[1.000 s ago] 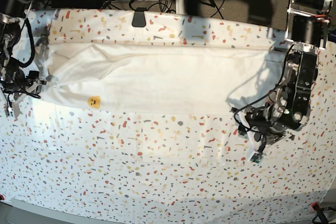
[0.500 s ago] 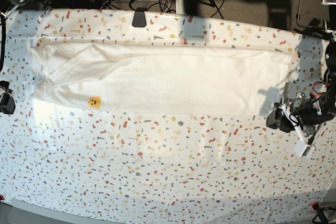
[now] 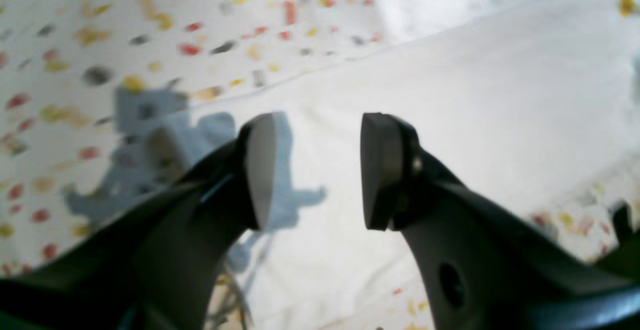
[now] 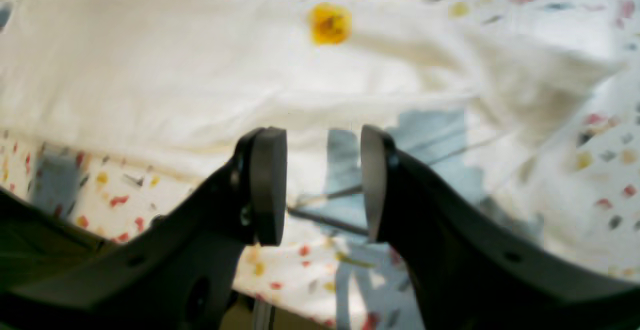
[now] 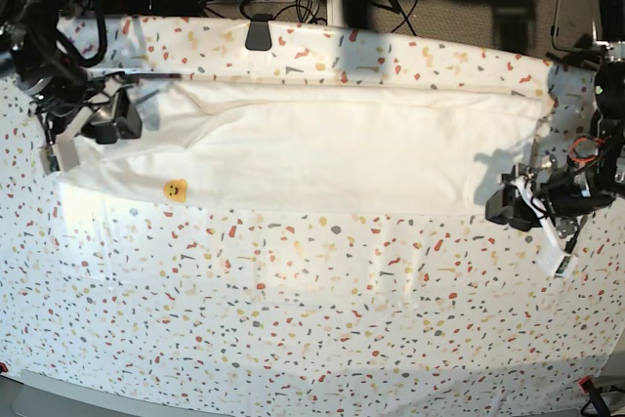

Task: Fold the T-shirt properly
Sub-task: 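Release the shirt and raise both grippers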

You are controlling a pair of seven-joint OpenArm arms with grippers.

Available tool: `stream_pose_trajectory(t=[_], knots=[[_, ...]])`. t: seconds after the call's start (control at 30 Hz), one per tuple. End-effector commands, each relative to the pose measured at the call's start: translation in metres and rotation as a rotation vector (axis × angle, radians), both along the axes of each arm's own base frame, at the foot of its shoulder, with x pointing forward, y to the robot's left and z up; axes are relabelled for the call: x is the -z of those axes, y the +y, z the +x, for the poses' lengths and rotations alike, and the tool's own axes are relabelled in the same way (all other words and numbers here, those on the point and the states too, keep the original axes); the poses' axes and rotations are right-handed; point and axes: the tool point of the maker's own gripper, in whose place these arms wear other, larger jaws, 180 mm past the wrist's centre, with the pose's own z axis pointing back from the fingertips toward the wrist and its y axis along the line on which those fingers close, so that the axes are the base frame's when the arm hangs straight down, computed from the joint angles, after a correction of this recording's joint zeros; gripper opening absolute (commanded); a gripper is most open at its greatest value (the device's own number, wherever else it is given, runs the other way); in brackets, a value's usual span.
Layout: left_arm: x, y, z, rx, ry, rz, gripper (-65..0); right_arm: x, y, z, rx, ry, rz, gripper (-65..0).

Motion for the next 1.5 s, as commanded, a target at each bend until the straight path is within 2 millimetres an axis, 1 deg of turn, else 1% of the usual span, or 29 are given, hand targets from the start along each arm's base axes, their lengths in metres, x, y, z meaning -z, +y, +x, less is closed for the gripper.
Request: stream_pose_trajectory(t=[0.0, 0.07, 0.17, 0.3, 0.33, 0.37, 0.5, 0.53, 0.77, 1.0, 1.13, 1.27, 1.4, 1.47], knots=[[-0.019, 0.006, 0.012, -0.006, -0.067, -0.004, -38.3, -0.011, 0.013, -0.001, -0.037, -0.046, 0.012, -40.2], [-0.013, 0.014, 0.013, -0.032, -0.055, 0.004, -38.4, -0.005, 0.034, -0.015, -0.087, -0.015, 0.026, -40.2], [0.009, 0.027, 0.012, -0.079, -0.001, -0.013, -38.3, 0.01, 0.058, -0.037, -0.157, 0.055, 0.043, -40.2], [0.047, 0.05, 0.007, -0.174, 0.086, -0.055, -38.3, 0.026, 0.077, -0.059, -0.214, 0.13, 0.07, -40.2], [0.053, 0.055, 0.005, -0.19, 0.098, -0.067, -38.3, 0.028, 0.08, -0.062, -0.222, 0.143, 0.072, -40.2], [0.057, 0.055, 0.003, -0.184, 0.107, -0.091, -38.3, 0.03, 0.082, -0.065, -0.228, 0.151, 0.074, -40.2], [0.055, 0.043, -0.007, -0.091, 0.127, -0.2, -38.3, 0.032, 0.084, -0.067, -0.233, 0.159, 0.073, -40.2], [0.056, 0.043, -0.009, -0.089, 0.134, -0.212, -38.3, 0.032, 0.084, -0.067, -0.234, 0.159, 0.073, -40.2], [0.082, 0.054, -0.023, -0.104, 0.197, -0.226, -38.3, 0.032, 0.083, -0.068, -0.235, 0.166, 0.071, -40.2], [0.077, 0.077, -0.023, -0.124, 0.19, -0.185, -38.4, 0.032, 0.083, -0.068, -0.235, 0.166, 0.071, -40.2], [0.075, 0.084, -0.023, -0.129, 0.187, -0.17, -38.4, 0.032, 0.083, -0.068, -0.235, 0.166, 0.071, -40.2], [0.081, 0.076, -0.03, -0.114, 0.224, -0.184, -38.3, 0.032, 0.084, -0.068, -0.236, 0.165, 0.074, -40.2], [0.077, 0.05, -0.038, -0.05, 0.265, -0.292, -38.3, 0.032, 0.084, -0.068, -0.236, 0.165, 0.074, -40.2], [0.078, 0.044, -0.041, -0.02, 0.276, -0.299, -38.3, 0.032, 0.084, -0.068, -0.236, 0.165, 0.074, -40.2]])
